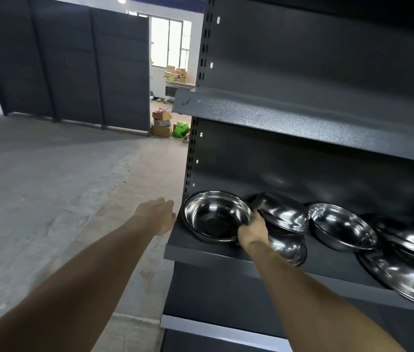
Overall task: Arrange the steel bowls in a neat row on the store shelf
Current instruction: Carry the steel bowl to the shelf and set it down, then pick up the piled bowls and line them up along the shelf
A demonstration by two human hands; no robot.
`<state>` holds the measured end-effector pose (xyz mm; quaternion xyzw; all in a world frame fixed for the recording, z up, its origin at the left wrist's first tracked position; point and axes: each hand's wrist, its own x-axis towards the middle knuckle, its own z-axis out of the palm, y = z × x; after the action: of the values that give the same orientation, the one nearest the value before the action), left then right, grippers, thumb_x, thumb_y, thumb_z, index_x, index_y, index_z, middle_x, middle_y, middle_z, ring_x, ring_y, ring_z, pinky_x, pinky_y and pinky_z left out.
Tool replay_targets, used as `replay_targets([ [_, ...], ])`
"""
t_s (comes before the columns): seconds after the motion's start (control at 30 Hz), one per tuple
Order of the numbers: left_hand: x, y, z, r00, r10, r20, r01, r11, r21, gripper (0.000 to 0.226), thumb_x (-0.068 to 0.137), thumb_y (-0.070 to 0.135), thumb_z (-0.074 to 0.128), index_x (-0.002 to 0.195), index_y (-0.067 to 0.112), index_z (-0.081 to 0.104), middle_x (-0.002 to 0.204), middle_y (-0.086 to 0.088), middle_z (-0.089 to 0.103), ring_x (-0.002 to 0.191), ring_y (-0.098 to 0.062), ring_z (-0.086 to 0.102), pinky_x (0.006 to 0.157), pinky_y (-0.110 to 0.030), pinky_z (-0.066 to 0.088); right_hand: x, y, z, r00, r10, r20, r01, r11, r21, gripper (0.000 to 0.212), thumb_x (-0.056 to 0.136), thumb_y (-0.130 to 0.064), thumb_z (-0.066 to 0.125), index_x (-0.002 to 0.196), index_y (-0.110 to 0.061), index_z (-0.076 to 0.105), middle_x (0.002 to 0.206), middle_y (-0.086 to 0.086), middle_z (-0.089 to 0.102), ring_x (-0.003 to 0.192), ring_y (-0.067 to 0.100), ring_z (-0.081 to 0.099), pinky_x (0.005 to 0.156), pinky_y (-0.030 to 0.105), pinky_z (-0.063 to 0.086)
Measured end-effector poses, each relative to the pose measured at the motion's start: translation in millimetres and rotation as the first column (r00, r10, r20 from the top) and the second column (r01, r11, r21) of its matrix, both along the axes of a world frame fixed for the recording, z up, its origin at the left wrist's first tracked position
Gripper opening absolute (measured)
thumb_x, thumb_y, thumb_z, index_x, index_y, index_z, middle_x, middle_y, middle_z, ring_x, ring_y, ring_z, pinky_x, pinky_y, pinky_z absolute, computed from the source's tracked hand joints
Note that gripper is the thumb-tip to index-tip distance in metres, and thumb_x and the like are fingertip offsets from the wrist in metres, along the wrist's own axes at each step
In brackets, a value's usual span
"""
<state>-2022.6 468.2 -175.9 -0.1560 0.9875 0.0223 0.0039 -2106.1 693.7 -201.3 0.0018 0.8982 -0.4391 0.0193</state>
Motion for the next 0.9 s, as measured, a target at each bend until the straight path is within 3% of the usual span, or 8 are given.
replay_targets([
  [0.13, -3, 4, -2, 1.0, 0.014, -0.006, -0.013, 0.999, 0.03, 0.044, 0.101, 0.036, 0.033, 0.137, 0.015, 0.044, 0.129, -0.009, 0.051, 0.116, -0.031, 0.053, 0.086, -0.037, 0.042, -1, 2, -8, 0.999, 0.027, -0.038, -0.027, 1.0, -0.005, 0.064, 0.088, -0.005, 0.049, 0.149, -0.011, 0.035, 0.155, 0.008, 0.035, 0.136, 0.029, 0.043, 0.115, 0.032, 0.032],
  [0.23, -5, 15, -1, 1.0, 0.011, -0.004, -0.011, 0.999, 0.03, 0.044, 0.101, 0.037, 0.034, 0.138, 0.016, 0.043, 0.132, -0.009, 0.051, 0.118, -0.031, 0.052, 0.087, -0.037, 0.042, 1, 4, -14, 0.995, 0.071, -0.068, -0.067, 0.996, 0.057, 0.066, 0.089, -0.007, 0.051, 0.152, -0.008, 0.03, 0.161, 0.007, 0.022, 0.141, 0.026, 0.038, 0.115, 0.027, 0.026],
  [0.4, -8, 37, 4, 0.999, -0.025, -0.041, 0.026, 1.0, 0.017, 0.041, 0.1, 0.037, 0.037, 0.134, 0.016, 0.047, 0.127, -0.01, 0.053, 0.114, -0.03, 0.053, 0.088, -0.038, 0.042, 3, 9, -20, 0.99, 0.122, -0.069, -0.112, 0.985, 0.134, 0.065, 0.091, -0.011, 0.052, 0.152, -0.011, 0.029, 0.164, 0.003, 0.012, 0.14, 0.024, 0.039, 0.111, 0.027, 0.031],
  [0.57, -8, 51, 6, 0.998, -0.03, -0.051, 0.03, 1.0, 0.0, 0.041, 0.1, 0.036, 0.037, 0.133, 0.015, 0.048, 0.123, -0.01, 0.054, 0.111, -0.03, 0.054, 0.084, -0.037, 0.042, 1, 14, -14, 0.985, 0.149, -0.083, -0.136, 0.98, 0.148, 0.06, 0.095, -0.02, 0.049, 0.152, -0.012, 0.029, 0.161, 0.005, 0.022, 0.141, 0.024, 0.037, 0.113, 0.032, 0.031],
  [0.77, -12, 62, 10, 0.998, -0.03, -0.061, 0.03, 1.0, 0.007, 0.042, 0.1, 0.038, 0.037, 0.132, 0.015, 0.049, 0.122, -0.01, 0.055, 0.11, -0.03, 0.055, 0.081, -0.036, 0.042, 3, 27, -1, 0.963, 0.219, -0.155, -0.157, 0.928, 0.337, 0.048, 0.096, -0.033, 0.046, 0.142, -0.021, 0.041, 0.145, 0.004, 0.046, 0.122, 0.027, 0.056, 0.095, 0.04, 0.048],
  [0.9, -23, 80, 15, 0.991, -0.082, -0.103, 0.085, 0.996, 0.029, 0.041, 0.099, 0.04, 0.039, 0.13, 0.018, 0.052, 0.123, -0.008, 0.057, 0.107, -0.028, 0.057, 0.083, -0.037, 0.046, -2, 47, 10, 0.952, 0.212, -0.219, -0.117, 0.918, 0.378, 0.047, 0.097, -0.037, 0.045, 0.141, -0.022, 0.042, 0.142, 0.004, 0.05, 0.123, 0.027, 0.056, 0.093, 0.037, 0.048],
])
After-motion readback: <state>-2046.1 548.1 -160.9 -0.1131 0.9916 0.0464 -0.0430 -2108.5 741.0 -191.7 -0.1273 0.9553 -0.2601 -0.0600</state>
